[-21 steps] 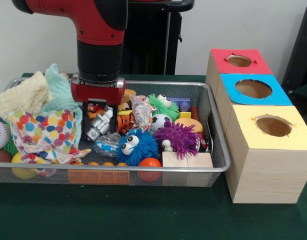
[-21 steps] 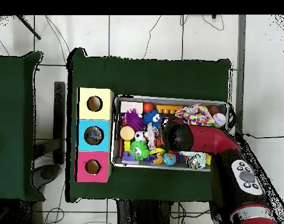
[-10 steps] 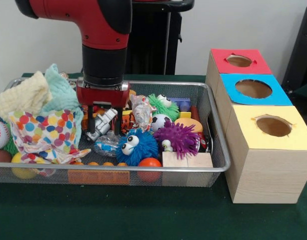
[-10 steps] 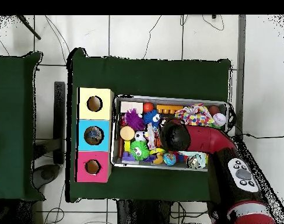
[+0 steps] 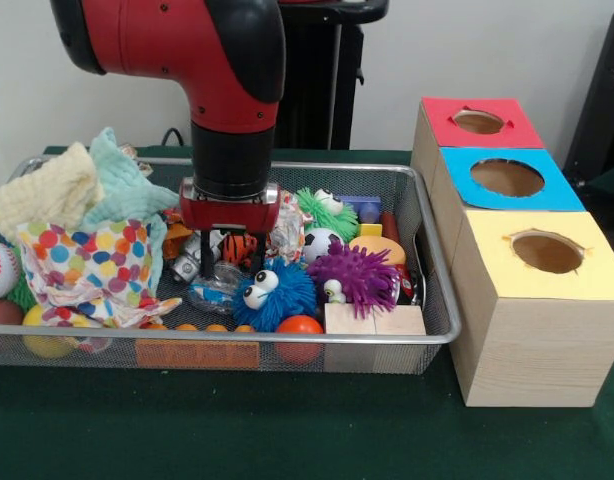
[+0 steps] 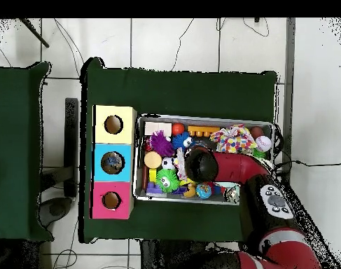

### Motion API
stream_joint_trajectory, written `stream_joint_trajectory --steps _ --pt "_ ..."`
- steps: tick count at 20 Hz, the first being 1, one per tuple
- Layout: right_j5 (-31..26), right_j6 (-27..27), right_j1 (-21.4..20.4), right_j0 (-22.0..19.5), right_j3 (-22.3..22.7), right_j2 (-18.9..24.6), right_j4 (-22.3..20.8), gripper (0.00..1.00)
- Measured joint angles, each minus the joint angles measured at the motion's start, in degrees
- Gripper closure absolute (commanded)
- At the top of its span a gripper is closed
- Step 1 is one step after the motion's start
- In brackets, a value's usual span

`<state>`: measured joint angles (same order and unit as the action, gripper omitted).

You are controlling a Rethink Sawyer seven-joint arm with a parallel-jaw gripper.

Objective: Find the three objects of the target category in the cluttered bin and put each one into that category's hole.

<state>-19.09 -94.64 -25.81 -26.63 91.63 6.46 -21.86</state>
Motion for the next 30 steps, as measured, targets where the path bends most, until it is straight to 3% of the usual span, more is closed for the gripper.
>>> stream_joint_trajectory --steps 8,17,23,24,30 --pt "0.2 0.0 2.8 0.4 -2.6 -0.2 0.0 0.00" --pt "1.9 0.0 5.4 -1.4 -9.8 -0.4 0.0 0.00" --pt "2.0 0.0 5.7 -3.1 -10.2 -0.4 -0.2 0.00" --pt "2.0 0.0 5.7 -3.3 -10.3 -0.4 -0.2 1.00" --pt "2.0 0.0 5.7 -3.4 -10.5 -0.5 -0.2 1.00"
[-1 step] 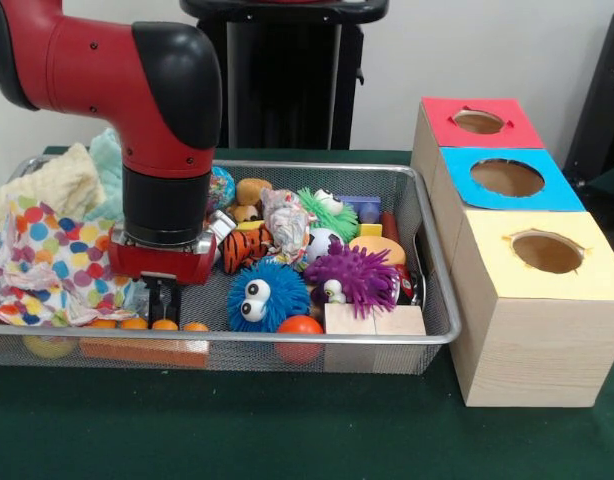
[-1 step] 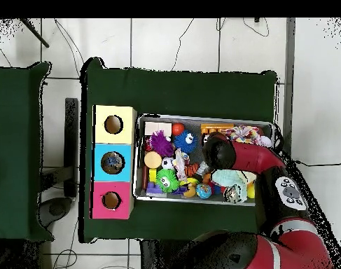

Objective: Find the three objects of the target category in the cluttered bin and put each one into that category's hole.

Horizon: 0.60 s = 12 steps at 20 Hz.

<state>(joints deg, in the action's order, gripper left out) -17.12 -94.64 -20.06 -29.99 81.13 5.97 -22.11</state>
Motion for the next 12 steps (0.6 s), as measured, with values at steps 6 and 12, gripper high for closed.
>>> stream_joint_trajectory --steps 6,12 --pt "0.0 0.0 0.0 0.0 0.0 0.0 0.0 1.00" --pt "0.1 0.0 -1.3 0.2 1.4 0.0 0.0 1.00"
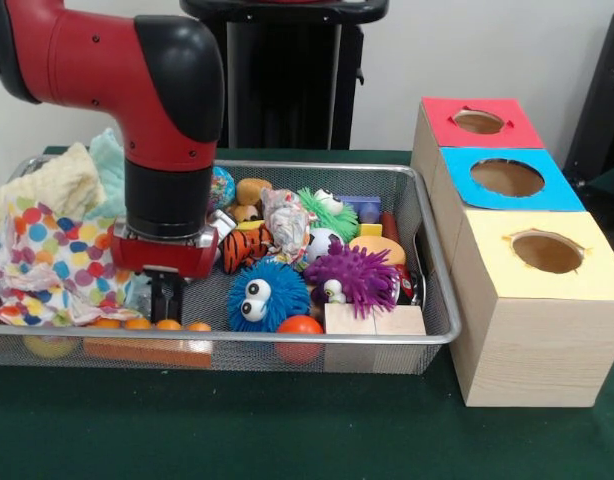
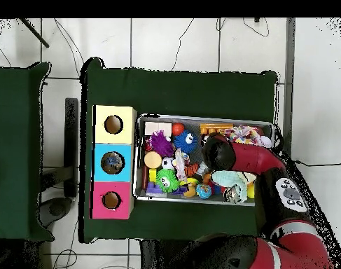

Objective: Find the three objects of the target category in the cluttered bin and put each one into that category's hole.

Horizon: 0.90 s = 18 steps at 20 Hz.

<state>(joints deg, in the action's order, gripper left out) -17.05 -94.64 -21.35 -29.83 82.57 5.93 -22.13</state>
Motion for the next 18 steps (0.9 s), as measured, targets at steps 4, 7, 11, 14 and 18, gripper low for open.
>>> stream_joint_trajectory --steps 4,7,11,14,18 --pt "0.0 0.0 -1.8 0.1 2.0 0.0 0.0 1.00" --pt "0.0 0.0 -2.8 0.1 3.0 0.0 0.0 1.00" --pt "0.0 0.0 -3.0 0.1 3.1 0.0 0.0 1.00" --pt "0.0 0.0 -3.0 0.1 3.2 0.0 0.0 1.00" --pt "0.0 0.0 -3.0 0.1 3.3 0.0 0.0 0.00"
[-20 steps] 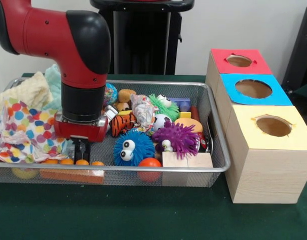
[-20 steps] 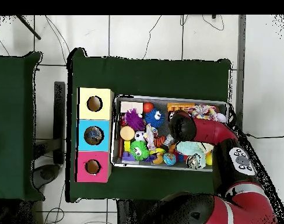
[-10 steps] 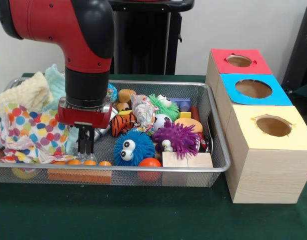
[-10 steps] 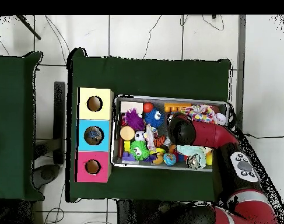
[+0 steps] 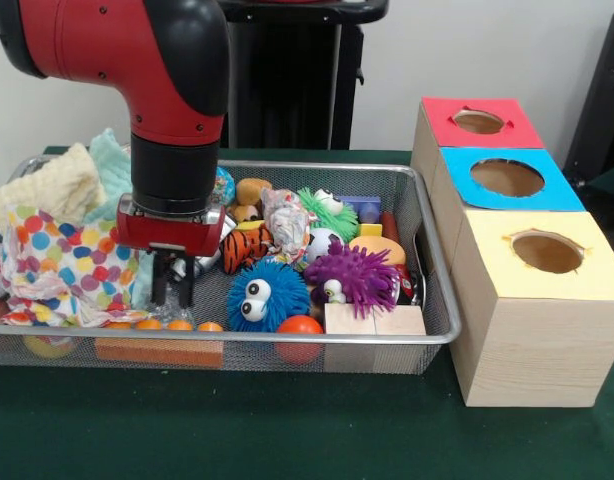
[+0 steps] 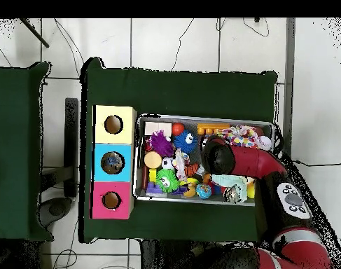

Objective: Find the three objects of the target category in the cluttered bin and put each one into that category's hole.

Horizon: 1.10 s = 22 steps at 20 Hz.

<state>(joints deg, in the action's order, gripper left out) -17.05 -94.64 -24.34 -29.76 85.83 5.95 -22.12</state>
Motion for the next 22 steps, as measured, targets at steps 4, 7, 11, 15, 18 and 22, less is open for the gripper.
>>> stream_joint_trajectory --steps 4,7,11,15,18,22 --pt "0.0 0.0 0.2 -0.3 0.0 0.0 0.0 0.00" --pt "0.0 0.0 0.5 -0.7 0.0 0.0 0.0 0.00" --pt "0.0 0.0 0.9 -1.9 0.0 0.0 -0.6 0.00" --pt "0.2 0.0 1.4 -3.4 -0.1 0.0 -2.2 0.00" --pt "0.5 0.0 2.4 -4.2 -0.7 0.1 -3.3 0.00" --pt "0.8 0.0 2.6 -4.0 -1.5 0.1 -3.4 0.00"
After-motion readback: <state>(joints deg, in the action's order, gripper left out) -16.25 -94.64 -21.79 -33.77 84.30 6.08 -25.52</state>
